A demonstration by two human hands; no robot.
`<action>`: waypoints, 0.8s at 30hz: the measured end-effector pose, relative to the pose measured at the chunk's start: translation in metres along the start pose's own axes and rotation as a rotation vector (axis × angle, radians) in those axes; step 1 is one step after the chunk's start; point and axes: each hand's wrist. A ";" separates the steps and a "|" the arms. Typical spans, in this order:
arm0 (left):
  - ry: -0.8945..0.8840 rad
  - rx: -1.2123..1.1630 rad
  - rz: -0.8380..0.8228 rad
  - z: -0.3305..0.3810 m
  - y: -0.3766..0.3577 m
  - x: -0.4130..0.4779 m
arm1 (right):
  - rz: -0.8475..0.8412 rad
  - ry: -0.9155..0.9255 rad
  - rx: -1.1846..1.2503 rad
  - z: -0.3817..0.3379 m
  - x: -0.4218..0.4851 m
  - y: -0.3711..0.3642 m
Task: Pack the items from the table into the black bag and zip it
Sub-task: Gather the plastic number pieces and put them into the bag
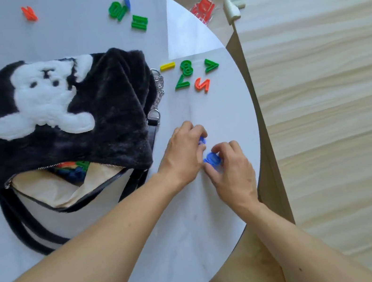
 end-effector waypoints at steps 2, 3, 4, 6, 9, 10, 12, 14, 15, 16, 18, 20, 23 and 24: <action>0.353 -0.406 -0.006 0.010 0.014 -0.005 | 0.067 0.006 0.205 -0.013 0.007 0.012; 0.522 -0.666 -0.045 0.016 0.022 -0.006 | 0.094 0.033 0.298 -0.024 0.012 0.019; 0.652 -0.922 -0.100 0.021 0.030 -0.007 | 0.102 0.075 0.368 -0.036 0.017 0.025; 0.775 -1.374 -0.173 0.028 0.051 -0.010 | 0.071 0.199 0.419 -0.064 0.024 0.035; 0.763 -1.789 -0.192 0.033 0.076 -0.015 | -0.004 0.357 0.349 -0.098 0.030 0.048; 0.764 -1.810 -0.176 0.034 0.081 -0.016 | -0.026 0.388 0.302 -0.105 0.031 0.052; 0.789 -1.738 -0.118 0.036 0.092 -0.017 | -0.089 0.444 0.208 -0.115 0.032 0.062; 0.830 -1.637 -0.024 0.035 0.100 -0.022 | -0.183 0.457 0.202 -0.119 0.028 0.071; 0.846 -1.595 0.010 0.034 0.103 -0.026 | -0.201 0.436 0.229 -0.120 0.027 0.077; 0.851 -1.556 0.032 0.032 0.105 -0.029 | -0.181 0.404 0.250 -0.119 0.029 0.082; 0.831 -1.491 0.048 0.029 0.107 -0.033 | -0.074 0.334 0.221 -0.113 0.044 0.092; 0.814 -1.438 0.047 0.028 0.104 -0.033 | 0.004 0.239 0.111 -0.102 0.067 0.097; 0.811 -1.381 0.054 0.028 0.091 -0.027 | -0.042 0.106 -0.107 -0.083 0.104 0.092; 0.810 -1.369 0.048 0.028 0.085 -0.023 | -0.071 0.095 -0.171 -0.077 0.116 0.088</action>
Point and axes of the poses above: each hand's wrist, its own x-axis towards the middle knuckle, its own y-axis out of the back of the hand, z = x × y, and after that the axes turned 8 degrees about x, right-handed
